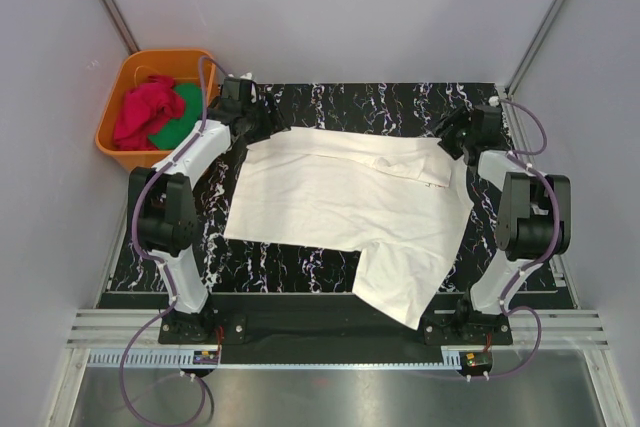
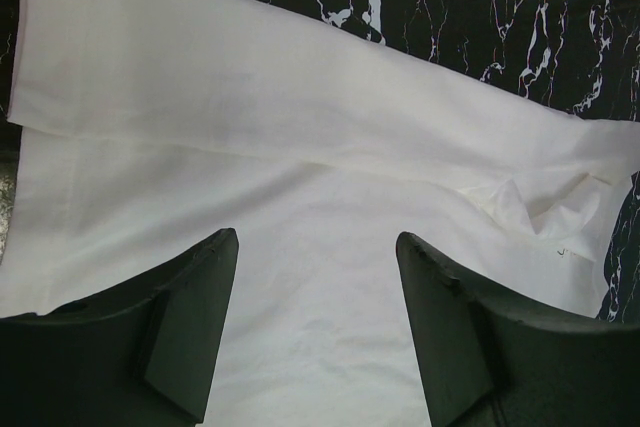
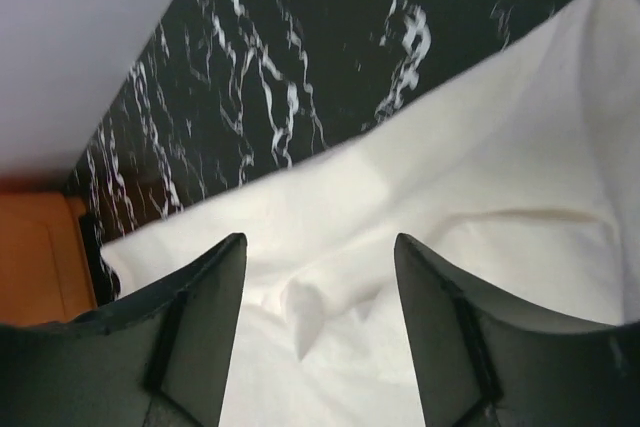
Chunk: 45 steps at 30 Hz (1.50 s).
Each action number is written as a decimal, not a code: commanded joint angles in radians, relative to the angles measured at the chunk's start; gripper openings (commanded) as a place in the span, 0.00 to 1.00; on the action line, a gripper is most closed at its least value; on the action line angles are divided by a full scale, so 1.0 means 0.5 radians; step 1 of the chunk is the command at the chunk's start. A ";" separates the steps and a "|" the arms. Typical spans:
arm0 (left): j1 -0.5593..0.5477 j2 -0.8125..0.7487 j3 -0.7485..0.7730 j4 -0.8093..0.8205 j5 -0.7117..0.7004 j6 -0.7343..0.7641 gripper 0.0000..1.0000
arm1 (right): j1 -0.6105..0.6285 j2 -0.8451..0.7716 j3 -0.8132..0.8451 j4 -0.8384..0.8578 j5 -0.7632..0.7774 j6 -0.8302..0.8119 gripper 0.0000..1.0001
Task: Fold and stack the t-shirts
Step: Fold the tshirt
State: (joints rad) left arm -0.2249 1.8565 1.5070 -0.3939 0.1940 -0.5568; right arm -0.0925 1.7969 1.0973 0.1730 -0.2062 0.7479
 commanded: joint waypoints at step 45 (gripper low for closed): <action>0.263 0.717 0.443 -0.197 -0.443 -0.126 0.36 | 0.059 0.094 -0.069 -0.426 -0.431 -0.582 0.63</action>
State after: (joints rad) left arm -0.0990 2.1918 1.6768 -0.4881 0.0181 -0.6144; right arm -0.0597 1.8641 1.0649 -0.0570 -0.4076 0.4675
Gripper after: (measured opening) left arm 0.355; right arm 0.632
